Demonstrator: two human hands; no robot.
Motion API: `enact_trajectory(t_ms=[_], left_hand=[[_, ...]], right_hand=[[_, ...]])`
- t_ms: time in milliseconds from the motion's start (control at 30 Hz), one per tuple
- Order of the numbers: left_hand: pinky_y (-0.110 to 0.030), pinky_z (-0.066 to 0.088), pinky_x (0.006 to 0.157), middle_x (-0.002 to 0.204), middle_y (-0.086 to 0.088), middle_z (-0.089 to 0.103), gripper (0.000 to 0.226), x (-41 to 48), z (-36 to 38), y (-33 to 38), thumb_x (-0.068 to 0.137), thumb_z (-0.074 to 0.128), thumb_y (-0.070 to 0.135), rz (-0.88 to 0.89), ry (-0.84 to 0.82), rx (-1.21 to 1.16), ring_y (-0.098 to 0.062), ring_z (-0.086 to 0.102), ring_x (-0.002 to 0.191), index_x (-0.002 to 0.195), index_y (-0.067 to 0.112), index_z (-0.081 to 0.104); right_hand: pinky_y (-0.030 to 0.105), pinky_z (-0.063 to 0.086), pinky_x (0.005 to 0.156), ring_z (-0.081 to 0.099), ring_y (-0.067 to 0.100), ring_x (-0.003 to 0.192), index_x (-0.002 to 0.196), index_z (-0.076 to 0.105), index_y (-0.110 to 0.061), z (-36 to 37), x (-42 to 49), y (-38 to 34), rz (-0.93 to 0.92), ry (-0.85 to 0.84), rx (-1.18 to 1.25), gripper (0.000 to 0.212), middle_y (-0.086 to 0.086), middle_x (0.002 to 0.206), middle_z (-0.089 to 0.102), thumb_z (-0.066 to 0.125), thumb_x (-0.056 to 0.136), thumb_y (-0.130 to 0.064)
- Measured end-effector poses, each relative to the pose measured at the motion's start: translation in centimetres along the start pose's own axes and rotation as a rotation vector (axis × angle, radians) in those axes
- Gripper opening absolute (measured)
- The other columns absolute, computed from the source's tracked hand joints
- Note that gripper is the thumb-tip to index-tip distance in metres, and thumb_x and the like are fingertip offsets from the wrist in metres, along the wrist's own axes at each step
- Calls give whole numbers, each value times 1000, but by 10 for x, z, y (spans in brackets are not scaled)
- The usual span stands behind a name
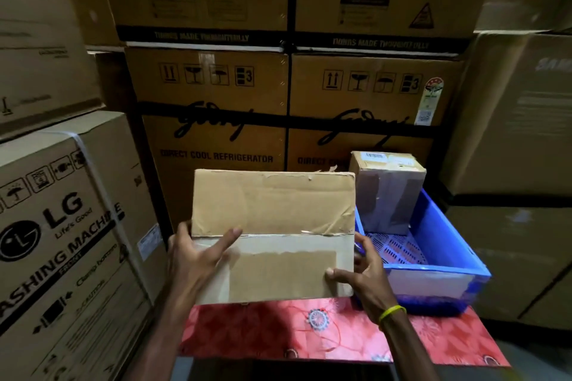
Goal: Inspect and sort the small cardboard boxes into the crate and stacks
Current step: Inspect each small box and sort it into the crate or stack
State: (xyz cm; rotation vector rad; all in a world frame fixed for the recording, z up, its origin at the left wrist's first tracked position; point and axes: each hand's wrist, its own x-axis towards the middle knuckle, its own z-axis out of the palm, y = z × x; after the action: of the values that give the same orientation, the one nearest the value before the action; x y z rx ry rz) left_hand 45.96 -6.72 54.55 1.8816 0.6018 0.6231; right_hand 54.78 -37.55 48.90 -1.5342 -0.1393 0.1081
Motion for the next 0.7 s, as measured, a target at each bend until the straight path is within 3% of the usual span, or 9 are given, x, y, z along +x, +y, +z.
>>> enact_trajectory(t_ms=[67, 133, 200, 300, 433, 600, 700], left_hand=[[-51, 54, 98, 127, -9, 61, 115, -2, 7, 7, 29, 71, 99, -39, 60, 39, -34, 62, 116, 118, 27, 55], [-52, 55, 96, 129, -9, 61, 119, -7, 14, 10, 27, 70, 101, -39, 79, 67, -36, 62, 118, 117, 26, 51], [-50, 55, 93, 124, -10, 66, 119, -13, 20, 13, 28, 75, 93, -31, 73, 66, -37, 64, 115, 120, 22, 51], [-50, 54, 93, 122, -15, 68, 120, -20, 26, 14, 31, 78, 85, -28, 95, 63, -39, 64, 116, 125, 16, 51], [-55, 53, 97, 124, -16, 66, 124, -26, 31, 10, 31, 77, 87, -33, 121, 48, -41, 63, 117, 128, 14, 50], [-59, 51, 100, 129, -18, 66, 132, -31, 38, 4, 33, 79, 90, -51, 122, 58, -43, 61, 121, 137, 16, 47], [-55, 53, 96, 122, -18, 67, 118, -31, 39, 0, 43, 85, 84, -48, 129, 107, -43, 63, 114, 132, 15, 49]], right_hand=[[50, 61, 95, 73, 37, 111, 125, 55, -19, 13, -2, -4, 3, 77, 0, 103, 17, 120, 75, 102, 36, -39], [42, 55, 98, 67, 29, 114, 121, 57, -20, 30, -5, -10, 24, 263, -76, 101, 9, 122, 71, 94, 37, -61], [44, 52, 102, 62, 26, 115, 122, 58, -20, 41, -7, -12, 42, 428, -168, 108, 5, 122, 68, 87, 36, -78], [47, 58, 95, 70, 28, 104, 114, 67, -22, 44, -5, -9, 75, 490, -160, 108, 2, 110, 76, 82, 35, -93], [42, 61, 82, 73, 26, 87, 94, 74, -24, 43, -8, -11, 64, 556, -215, 89, -5, 86, 79, 79, 38, -94], [39, 56, 83, 72, 30, 90, 89, 73, -25, 42, -12, -12, 67, 598, -272, 90, -4, 87, 79, 73, 36, -97], [39, 56, 83, 71, 30, 88, 89, 74, -24, 40, -14, -15, 51, 595, -268, 84, -4, 85, 78, 77, 40, -92]])
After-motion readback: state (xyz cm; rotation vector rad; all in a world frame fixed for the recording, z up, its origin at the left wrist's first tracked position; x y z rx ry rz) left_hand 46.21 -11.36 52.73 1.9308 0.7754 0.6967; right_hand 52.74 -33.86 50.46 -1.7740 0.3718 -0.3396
